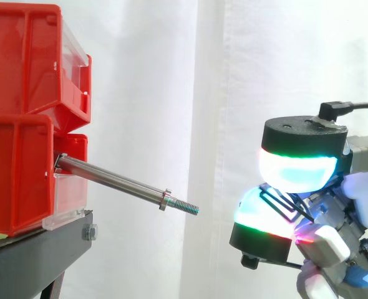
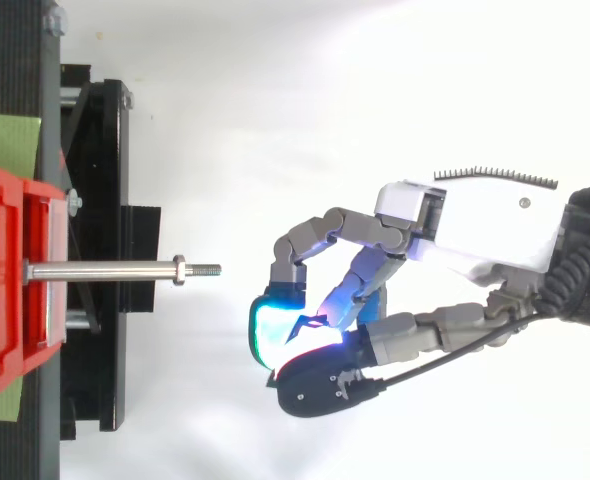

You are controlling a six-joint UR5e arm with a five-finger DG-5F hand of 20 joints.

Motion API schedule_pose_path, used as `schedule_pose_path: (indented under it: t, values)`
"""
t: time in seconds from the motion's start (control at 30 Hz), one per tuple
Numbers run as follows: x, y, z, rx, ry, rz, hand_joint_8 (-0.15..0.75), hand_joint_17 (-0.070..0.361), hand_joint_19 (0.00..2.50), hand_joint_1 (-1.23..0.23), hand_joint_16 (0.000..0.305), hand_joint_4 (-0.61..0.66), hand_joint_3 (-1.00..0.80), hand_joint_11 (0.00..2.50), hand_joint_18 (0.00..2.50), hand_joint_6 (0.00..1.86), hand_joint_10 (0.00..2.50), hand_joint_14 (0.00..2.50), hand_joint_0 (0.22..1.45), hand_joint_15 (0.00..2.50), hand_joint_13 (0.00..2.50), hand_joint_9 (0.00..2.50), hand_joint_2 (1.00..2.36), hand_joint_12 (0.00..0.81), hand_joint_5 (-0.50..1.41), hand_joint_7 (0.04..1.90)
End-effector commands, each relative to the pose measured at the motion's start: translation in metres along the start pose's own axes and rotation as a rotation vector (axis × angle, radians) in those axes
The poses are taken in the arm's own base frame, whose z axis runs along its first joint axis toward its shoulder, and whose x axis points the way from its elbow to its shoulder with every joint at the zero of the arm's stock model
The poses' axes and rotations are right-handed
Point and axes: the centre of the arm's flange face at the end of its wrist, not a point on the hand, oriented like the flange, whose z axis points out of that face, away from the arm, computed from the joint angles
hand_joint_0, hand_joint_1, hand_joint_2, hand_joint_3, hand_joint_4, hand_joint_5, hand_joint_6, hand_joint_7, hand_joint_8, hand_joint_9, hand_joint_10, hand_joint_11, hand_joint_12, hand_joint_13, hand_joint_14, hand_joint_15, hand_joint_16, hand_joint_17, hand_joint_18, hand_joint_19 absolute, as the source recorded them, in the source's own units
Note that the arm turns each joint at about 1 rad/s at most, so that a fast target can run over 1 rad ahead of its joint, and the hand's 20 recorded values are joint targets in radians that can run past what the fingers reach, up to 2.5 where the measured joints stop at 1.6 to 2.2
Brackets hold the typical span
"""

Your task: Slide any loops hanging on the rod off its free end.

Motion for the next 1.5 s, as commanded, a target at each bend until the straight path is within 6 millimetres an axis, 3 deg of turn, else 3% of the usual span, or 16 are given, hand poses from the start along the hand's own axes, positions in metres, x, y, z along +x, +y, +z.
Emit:
schedule_pose_path:
  t: [0.0,0.1,0.23,0.3,0.33,0.43,0.73,0.97,1.13,1.27,1.4,1.47]
  values:
    - [0.0,-0.0001,-0.0001,0.001,0.0,0.0,0.387,0.141,0.74,-0.7,0.062,0.11,-0.03,0.72,1.19,0.89,0.02,0.01,0.6,0.33,1.1,1.2,1.02,0.395,-0.16,1.15]
    - [0.0,0.0001,0.0,-0.001,0.0,0.0,0.398,0.151,0.73,-0.74,0.067,0.03,0.06,0.72,1.24,0.91,0.02,0.01,0.63,0.33,1.1,1.17,1.01,0.417,-0.17,1.11]
    - [0.0,0.0001,0.0,-0.001,0.0,0.0,0.38,0.145,0.74,-0.77,0.064,0.1,-0.03,0.74,1.2,0.91,0.02,0.01,0.64,0.34,1.07,1.13,1.01,0.407,-0.19,1.02]
    - [0.0,0.0001,0.0,-0.001,0.0,0.0,0.384,0.141,0.76,-0.78,0.063,0.09,-0.02,0.87,1.19,0.9,0.02,0.01,0.62,0.34,1.08,1.24,1.02,0.4,-0.17,1.08]
    - [0.0,0.0001,0.0,-0.001,0.0,0.0,0.392,0.141,0.77,-0.77,0.063,0.07,-0.05,0.95,1.21,0.89,0.02,0.01,0.6,0.35,1.11,1.35,1.02,0.394,-0.15,1.21]
    - [0.0,0.0001,0.0,-0.001,0.0,0.0,0.386,0.143,0.76,-0.77,0.064,0.1,-0.07,0.97,1.26,0.89,0.02,0.01,0.59,0.34,1.16,1.46,1.02,0.388,-0.11,1.3]
    - [-0.0003,-0.0008,-0.0008,0.008,0.0,-0.003,0.397,0.154,0.77,-0.69,0.068,0.11,-0.17,0.93,1.33,0.88,0.02,0.01,0.57,0.34,1.22,1.51,1.01,0.397,-0.1,1.3]
    - [0.0013,-0.0006,-0.001,0.006,-0.003,-0.003,0.399,0.151,0.78,-0.59,0.067,0.1,-0.19,0.89,1.3,0.87,0.02,0.01,0.57,0.35,1.21,1.47,1.01,0.394,-0.1,1.27]
    - [0.001,-0.0006,-0.001,0.006,-0.006,-0.003,0.43,0.16,0.74,-0.67,0.071,0.12,-0.08,0.9,1.34,0.87,0.02,0.01,0.57,0.34,1.22,1.45,1.01,0.423,-0.11,1.26]
    - [0.0022,-0.0014,-0.0006,0.006,-0.005,-0.004,0.4,0.155,0.74,-0.74,0.069,0.1,-0.04,0.9,1.29,0.9,0.02,0.01,0.6,0.35,1.16,1.31,1.01,0.424,-0.15,1.18]
    - [0.0021,-0.0004,-0.001,0.005,-0.005,-0.003,0.345,0.13,0.77,-0.79,0.058,0.08,-0.13,0.88,1.13,0.9,0.02,0.01,0.64,0.36,1.04,1.13,1.02,0.384,-0.2,1.12]
    - [0.0024,-0.0014,-0.0006,0.006,-0.003,-0.004,0.328,0.126,0.75,-0.81,0.056,0.09,-0.27,0.86,1.09,0.9,0.02,0.01,0.69,0.36,0.99,1.05,1.01,0.37,-0.21,1.08]
